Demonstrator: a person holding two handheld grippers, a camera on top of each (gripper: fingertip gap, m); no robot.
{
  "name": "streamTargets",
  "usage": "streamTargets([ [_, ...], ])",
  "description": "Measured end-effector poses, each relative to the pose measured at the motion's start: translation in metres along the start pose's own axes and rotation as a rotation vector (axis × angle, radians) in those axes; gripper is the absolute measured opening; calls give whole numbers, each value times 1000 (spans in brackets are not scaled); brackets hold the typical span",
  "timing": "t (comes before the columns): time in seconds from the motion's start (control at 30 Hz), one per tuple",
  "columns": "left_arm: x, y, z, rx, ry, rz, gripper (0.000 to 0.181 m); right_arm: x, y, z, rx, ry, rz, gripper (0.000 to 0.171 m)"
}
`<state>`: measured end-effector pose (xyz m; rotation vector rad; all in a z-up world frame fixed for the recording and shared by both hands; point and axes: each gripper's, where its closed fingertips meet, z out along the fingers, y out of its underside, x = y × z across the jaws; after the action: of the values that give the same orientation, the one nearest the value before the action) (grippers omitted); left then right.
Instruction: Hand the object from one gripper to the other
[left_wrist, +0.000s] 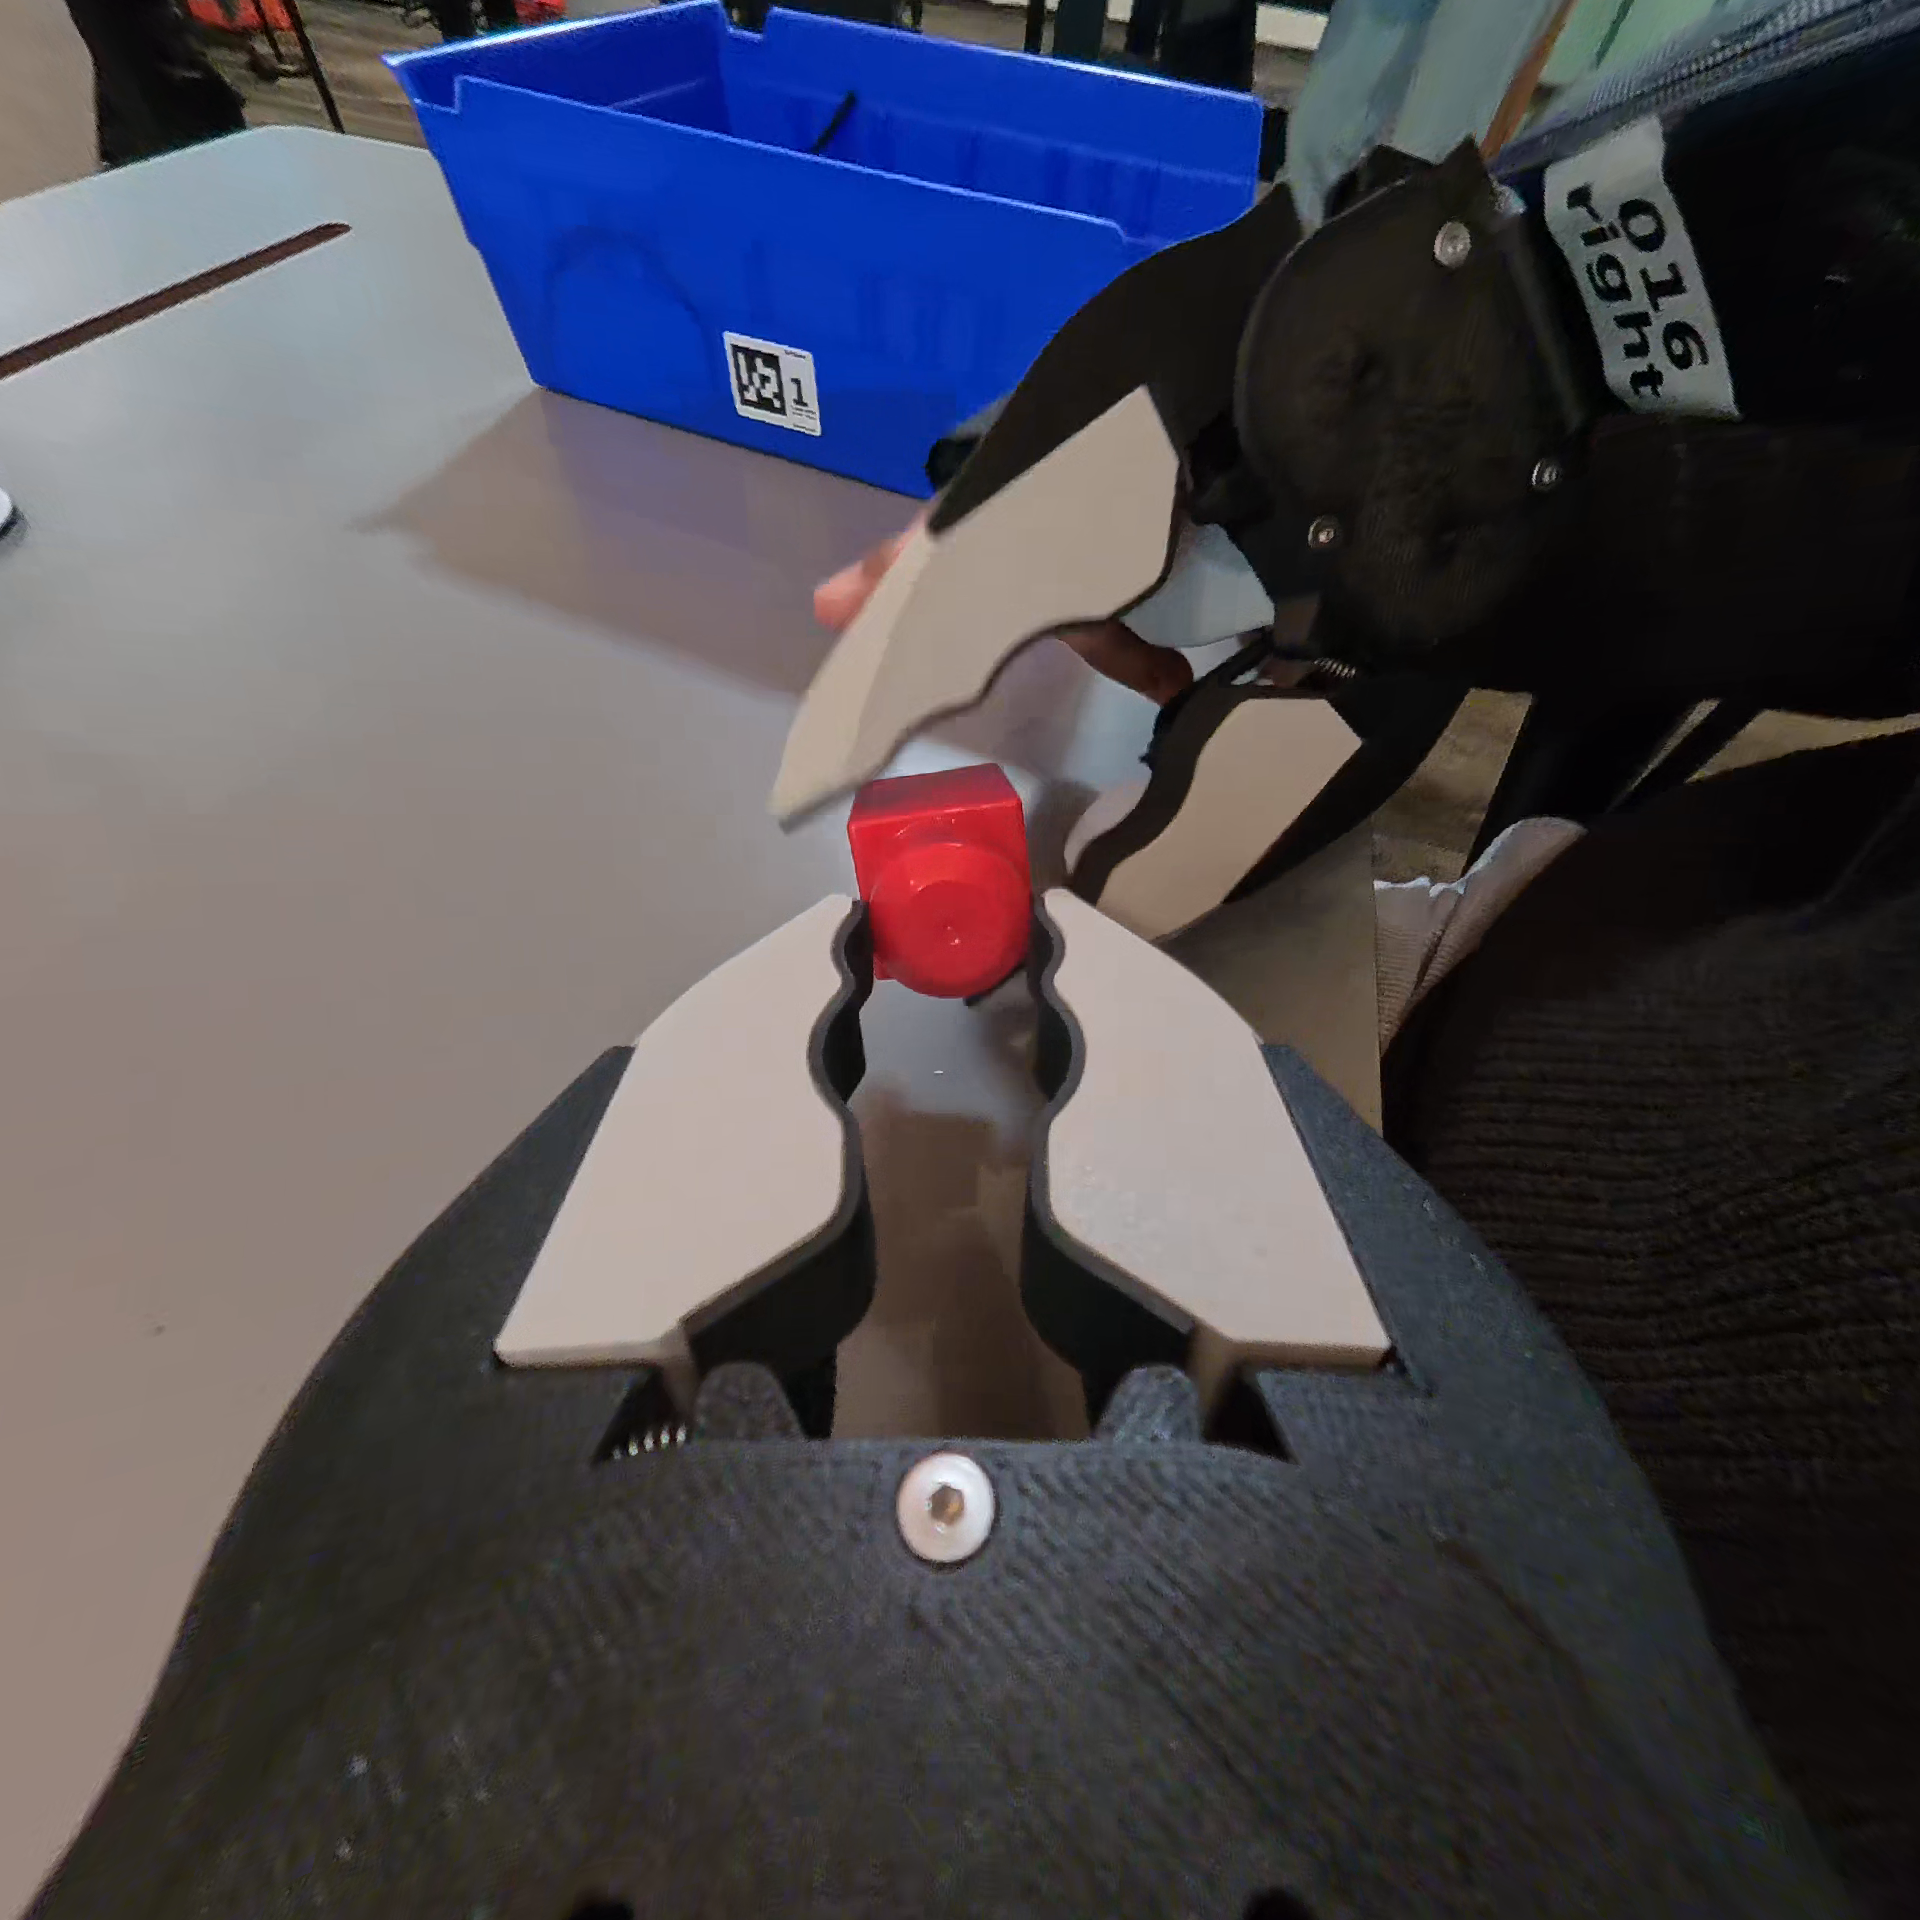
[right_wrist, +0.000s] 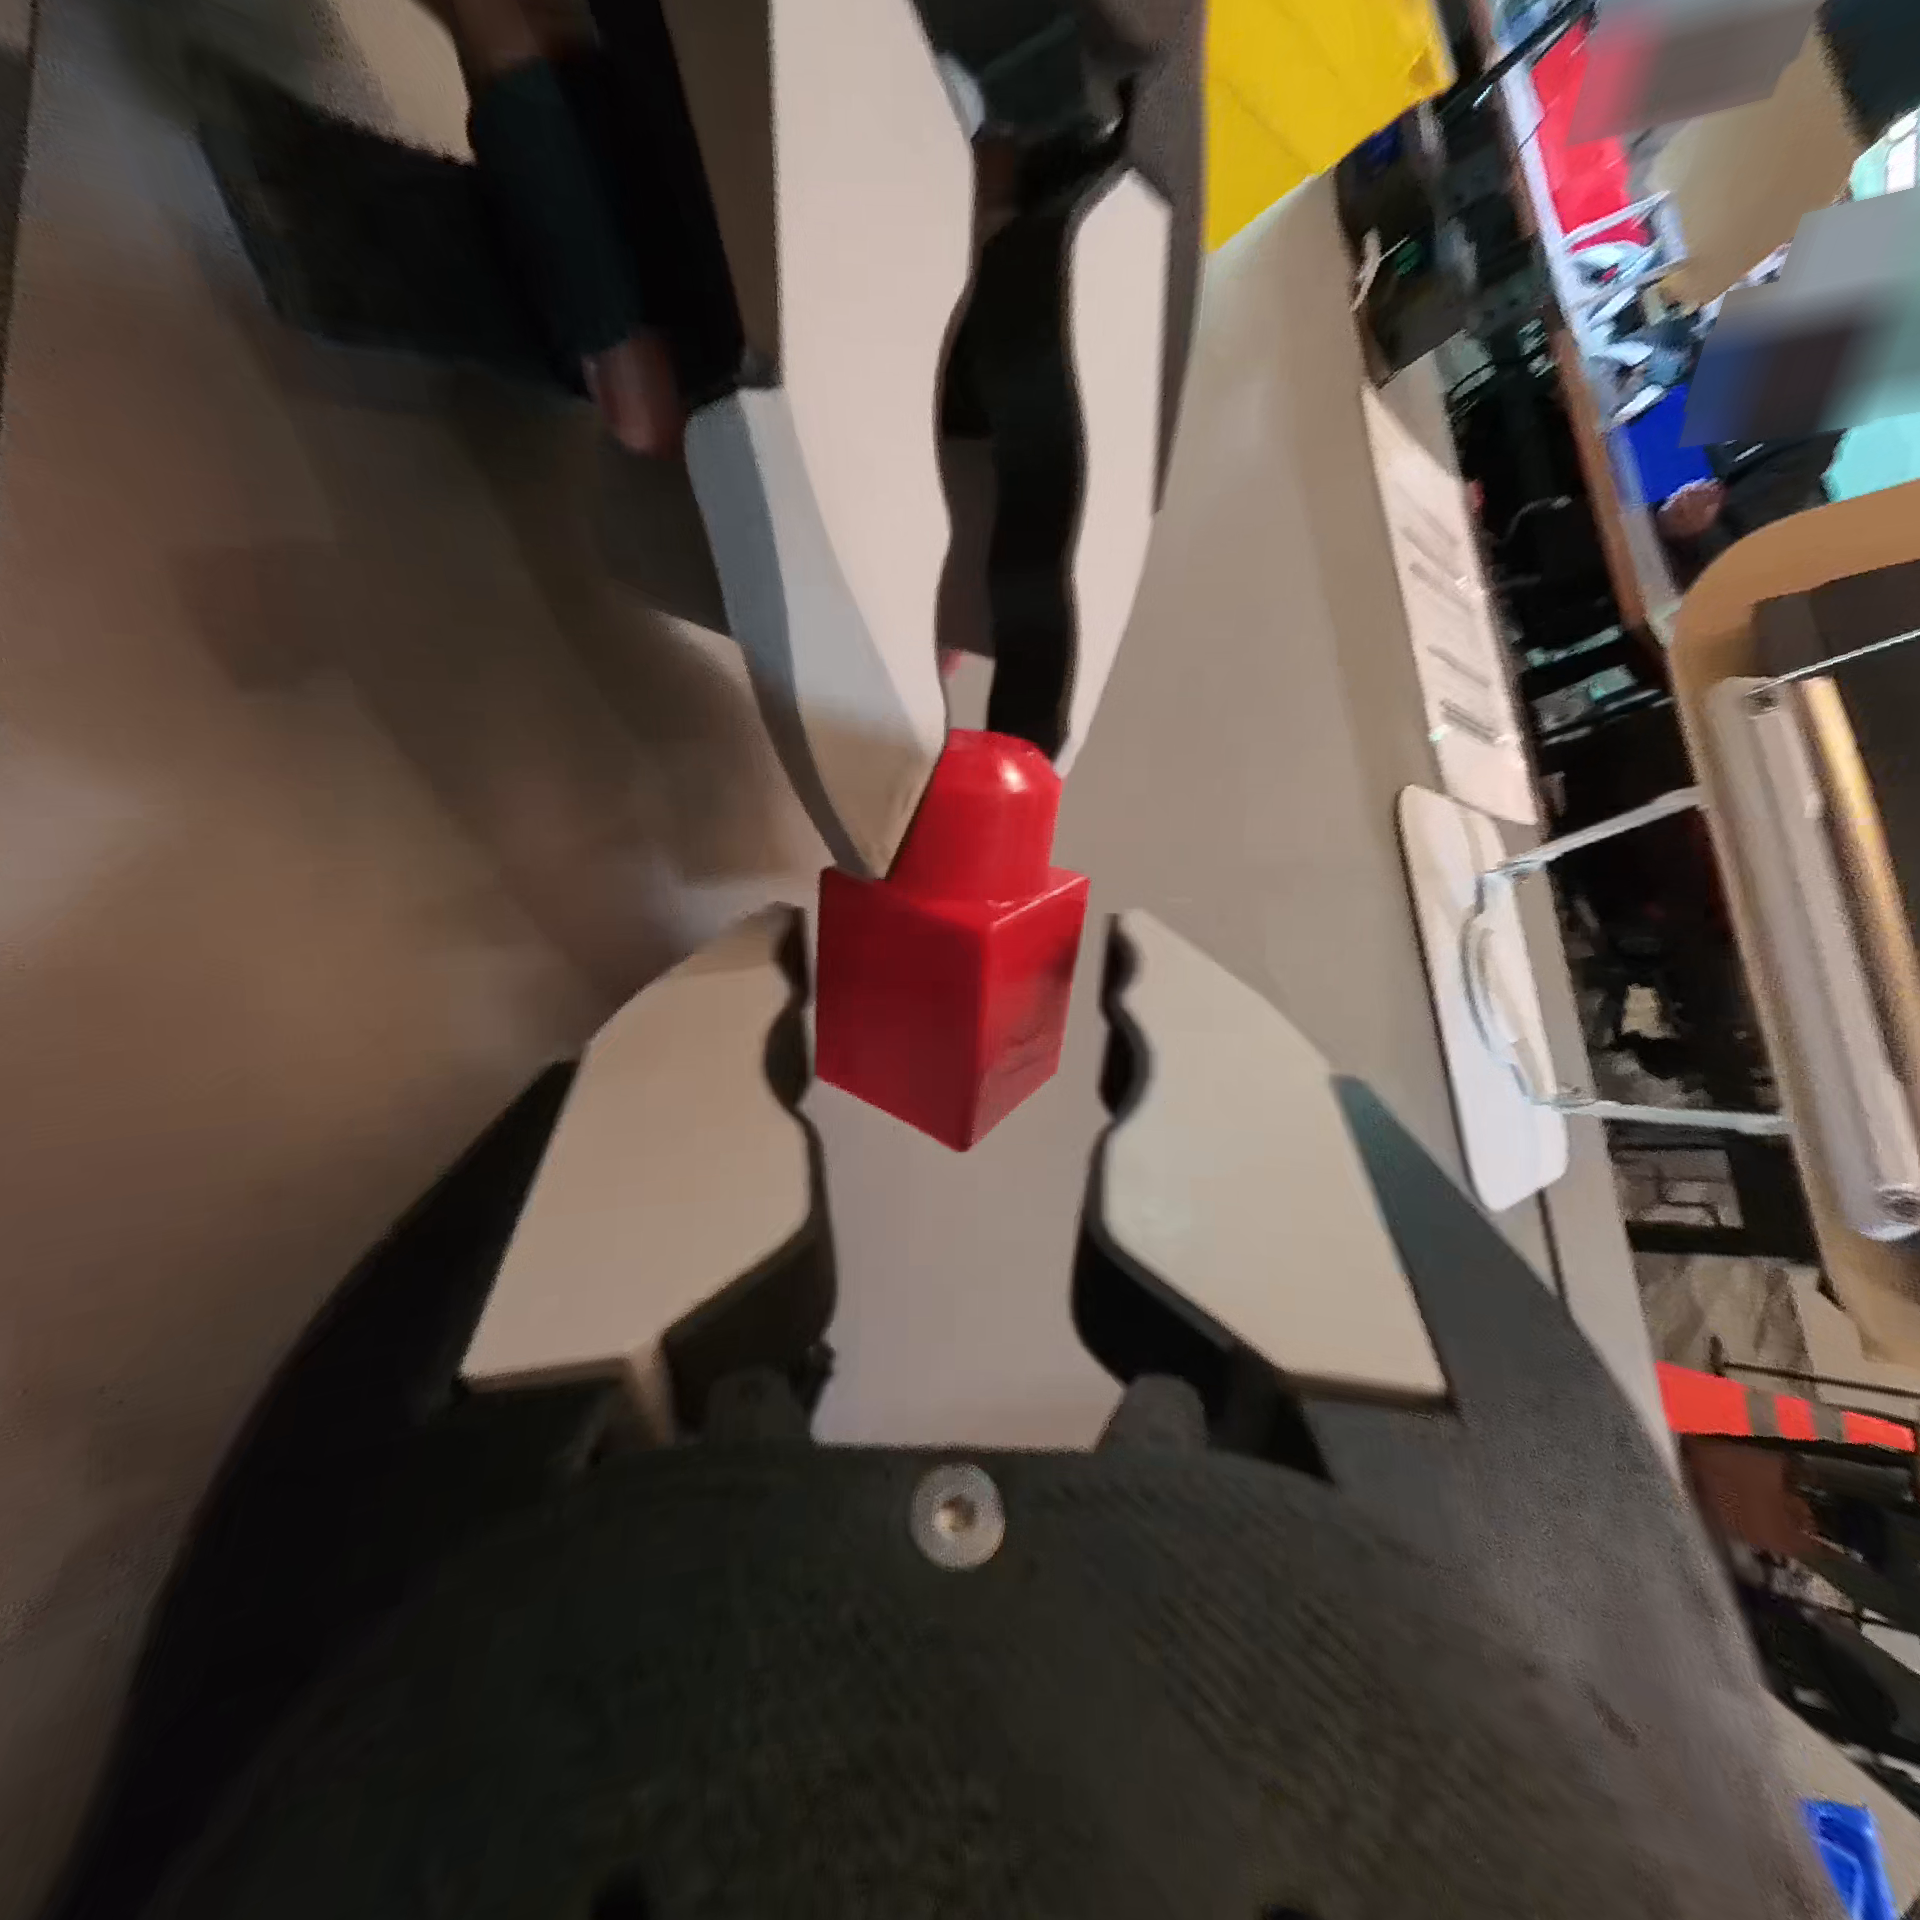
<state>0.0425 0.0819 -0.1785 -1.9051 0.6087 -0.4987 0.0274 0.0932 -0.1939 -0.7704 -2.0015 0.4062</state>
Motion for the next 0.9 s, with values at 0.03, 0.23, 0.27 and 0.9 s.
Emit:
streamTargets([
  [0.03, 0, 1, 0, -6, -3, 14, 30, -3, 2, 1, -17, -17, 9, 50],
  [0.23, 0, -6, -3, 51, 7, -7, 30, 0, -2, -2, 3, -41, 88, 49],
  [0.27, -1, -8, -4, 63, 2, -13, 30, 1, -1, -2, 2, -32, 93, 49],
  [0.9, -12, -23, 2, 204, -81, -419, 73, 39, -4, -8, -21, 251, 100, 49],
])
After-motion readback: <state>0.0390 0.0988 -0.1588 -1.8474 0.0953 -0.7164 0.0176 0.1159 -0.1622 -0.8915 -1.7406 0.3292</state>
